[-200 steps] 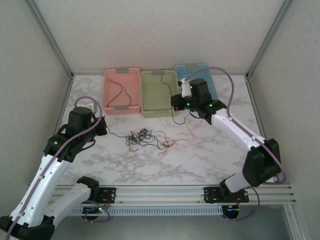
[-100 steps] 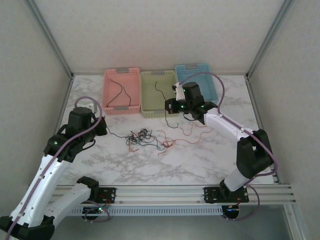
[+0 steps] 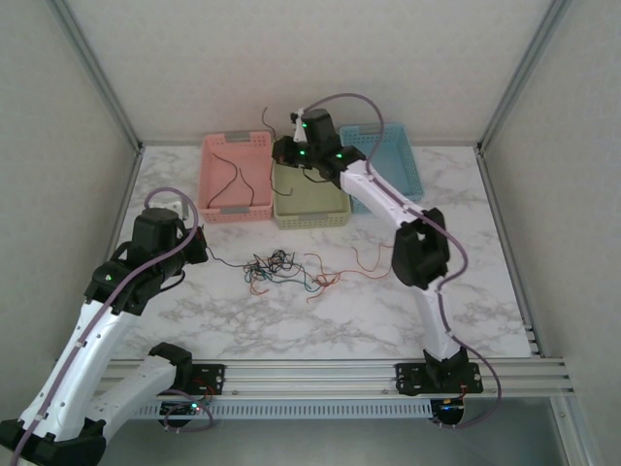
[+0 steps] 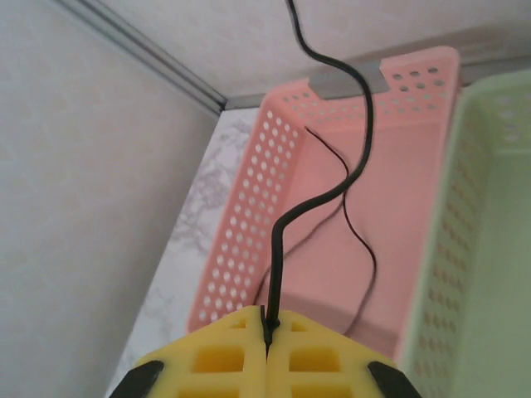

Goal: Untangle the cables

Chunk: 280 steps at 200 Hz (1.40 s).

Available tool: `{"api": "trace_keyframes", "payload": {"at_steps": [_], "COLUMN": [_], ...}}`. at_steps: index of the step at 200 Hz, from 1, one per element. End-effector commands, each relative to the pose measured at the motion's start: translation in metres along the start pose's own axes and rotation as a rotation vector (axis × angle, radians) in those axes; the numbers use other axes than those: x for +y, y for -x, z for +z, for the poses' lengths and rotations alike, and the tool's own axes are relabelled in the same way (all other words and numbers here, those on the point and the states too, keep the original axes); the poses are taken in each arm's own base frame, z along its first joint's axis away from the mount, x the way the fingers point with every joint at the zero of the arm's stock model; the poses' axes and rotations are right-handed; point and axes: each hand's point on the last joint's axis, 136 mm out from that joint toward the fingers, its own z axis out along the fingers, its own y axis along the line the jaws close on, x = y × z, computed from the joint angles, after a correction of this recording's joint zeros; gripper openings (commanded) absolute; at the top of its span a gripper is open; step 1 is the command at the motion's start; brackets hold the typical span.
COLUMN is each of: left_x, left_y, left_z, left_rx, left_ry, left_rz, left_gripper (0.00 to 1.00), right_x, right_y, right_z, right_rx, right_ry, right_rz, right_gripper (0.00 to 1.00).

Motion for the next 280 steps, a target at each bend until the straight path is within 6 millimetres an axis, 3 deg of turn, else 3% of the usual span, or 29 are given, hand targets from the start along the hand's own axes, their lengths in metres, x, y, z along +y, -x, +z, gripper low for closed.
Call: {"api": "trace_keyframes", "payload": {"at_steps": [1,23,51,78,92,119,152,184,209,223,255,264,280], "left_x": [0.010,0.011,0.012,0.012,0.012,0.011,0.009,0.004,-0.001,-0.003,-0.008,-0.012,-0.015], "left_y": [-0.005,-0.006,-0.008,-0.009,-0.010,-0.010,-0.010,-0.010,-0.011,-0.011,-0.011,-0.011,-0.011], "left_z": [0.003,0.006,0.008,0.010,0.010,0.011,0.010,0.010,0.008,0.007,0.005,0.004,0.003], "left_rx": [0.011,0.021,0.029,0.037,0.039,0.044,0.041,0.045,0.045,0.045,0.046,0.048,0.046], "left_ry": [0.047,0.053,0.060,0.064,0.064,0.061,0.051,0.022,-0.010,-0.022,-0.059,-0.077,-0.096], "left_rz": [0.009,0.010,0.013,0.014,0.014,0.015,0.014,0.012,0.008,0.006,0.005,0.005,0.006], "left_gripper": [0.00,0.00,0.00,0.00,0.00,0.00,0.00,0.00,0.00,0.00,0.00,0.00,0.00], "right_x": [0.006,0.009,0.003,0.007,0.012,0.026,0.049,0.046,0.026,0.008,-0.024,-0.034,-0.048], "right_y": [-0.011,-0.012,-0.012,-0.018,-0.019,-0.008,0.000,-0.018,-0.045,-0.075,-0.149,-0.163,-0.182], "right_z": [0.037,0.069,0.091,0.097,0.093,0.067,0.017,-0.045,-0.100,-0.122,-0.149,-0.152,-0.153], "right_rx": [0.041,0.013,-0.046,-0.049,-0.032,-0.024,0.026,0.082,0.064,0.096,0.198,0.221,0.266], "right_ry": [0.012,0.052,0.096,0.112,0.116,0.082,0.041,-0.041,-0.116,-0.141,-0.105,-0.119,-0.151], "right_rz": [0.070,0.093,0.127,0.091,0.059,-0.025,-0.119,-0.207,-0.262,-0.272,-0.241,-0.221,-0.142], "right_gripper": [0.00,0.00,0.05,0.38,0.46,0.49,0.47,0.45,0.45,0.44,0.35,0.30,0.29]}}
